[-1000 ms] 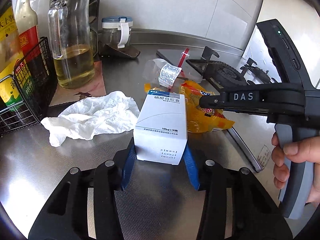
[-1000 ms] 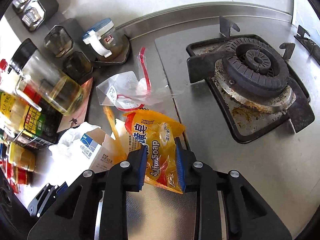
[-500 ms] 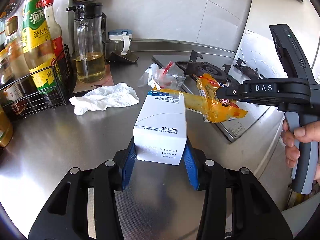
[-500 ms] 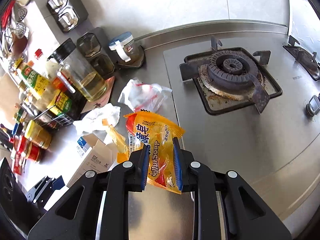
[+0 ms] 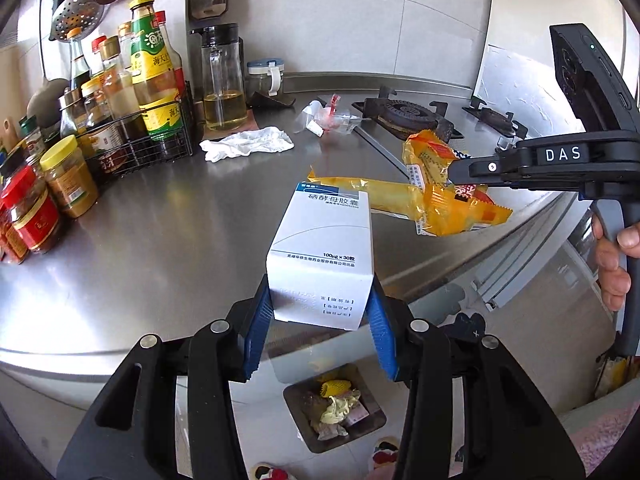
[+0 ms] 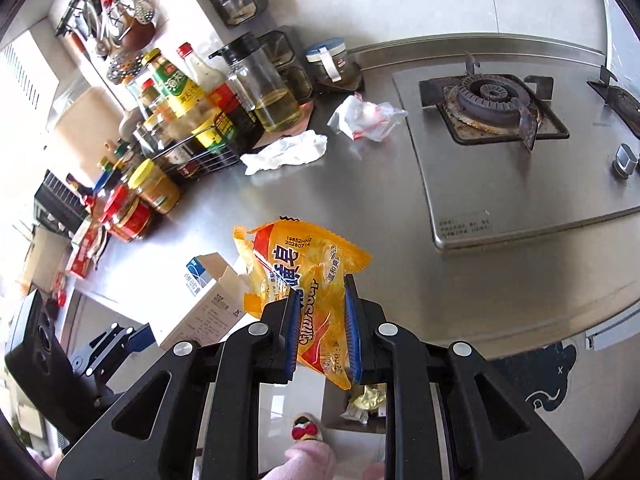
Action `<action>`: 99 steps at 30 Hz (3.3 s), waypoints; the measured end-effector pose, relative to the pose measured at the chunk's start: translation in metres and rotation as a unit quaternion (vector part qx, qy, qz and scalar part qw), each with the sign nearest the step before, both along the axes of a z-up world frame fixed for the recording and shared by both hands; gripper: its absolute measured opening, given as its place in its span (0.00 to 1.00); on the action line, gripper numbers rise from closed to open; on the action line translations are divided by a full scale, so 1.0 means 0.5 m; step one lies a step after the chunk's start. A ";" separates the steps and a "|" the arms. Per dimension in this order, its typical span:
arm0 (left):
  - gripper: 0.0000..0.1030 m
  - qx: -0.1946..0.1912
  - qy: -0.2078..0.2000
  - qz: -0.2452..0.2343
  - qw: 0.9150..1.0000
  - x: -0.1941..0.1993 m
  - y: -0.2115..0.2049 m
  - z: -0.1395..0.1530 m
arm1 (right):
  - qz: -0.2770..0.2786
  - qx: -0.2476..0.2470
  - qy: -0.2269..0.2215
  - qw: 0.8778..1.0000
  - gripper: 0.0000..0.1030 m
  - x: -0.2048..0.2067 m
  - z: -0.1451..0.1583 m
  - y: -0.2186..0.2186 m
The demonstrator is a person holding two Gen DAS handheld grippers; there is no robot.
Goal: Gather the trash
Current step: 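Carry the white box and soap packet down over the floor bin, then open both tools to drop the box and soap packet into the bin, then raise both tools back over the counter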
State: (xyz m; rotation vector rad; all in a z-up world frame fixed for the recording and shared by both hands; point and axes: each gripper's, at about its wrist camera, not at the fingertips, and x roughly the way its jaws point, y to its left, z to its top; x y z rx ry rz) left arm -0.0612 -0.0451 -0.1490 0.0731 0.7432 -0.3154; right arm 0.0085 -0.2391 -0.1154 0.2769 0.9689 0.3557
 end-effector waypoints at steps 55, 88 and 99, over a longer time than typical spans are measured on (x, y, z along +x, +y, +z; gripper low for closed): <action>0.41 -0.009 0.335 0.090 0.938 -0.041 0.033 -0.636 | -0.003 -0.097 0.272 0.958 0.15 -0.116 -0.705 0.099; 0.82 -0.012 0.385 0.094 0.918 0.038 0.046 -0.721 | -0.080 -0.051 0.331 0.939 0.84 -0.039 -0.810 0.099; 0.92 -0.020 0.341 0.085 0.936 0.015 0.053 -0.577 | -0.073 -0.047 0.280 0.956 0.97 -0.074 -0.653 0.057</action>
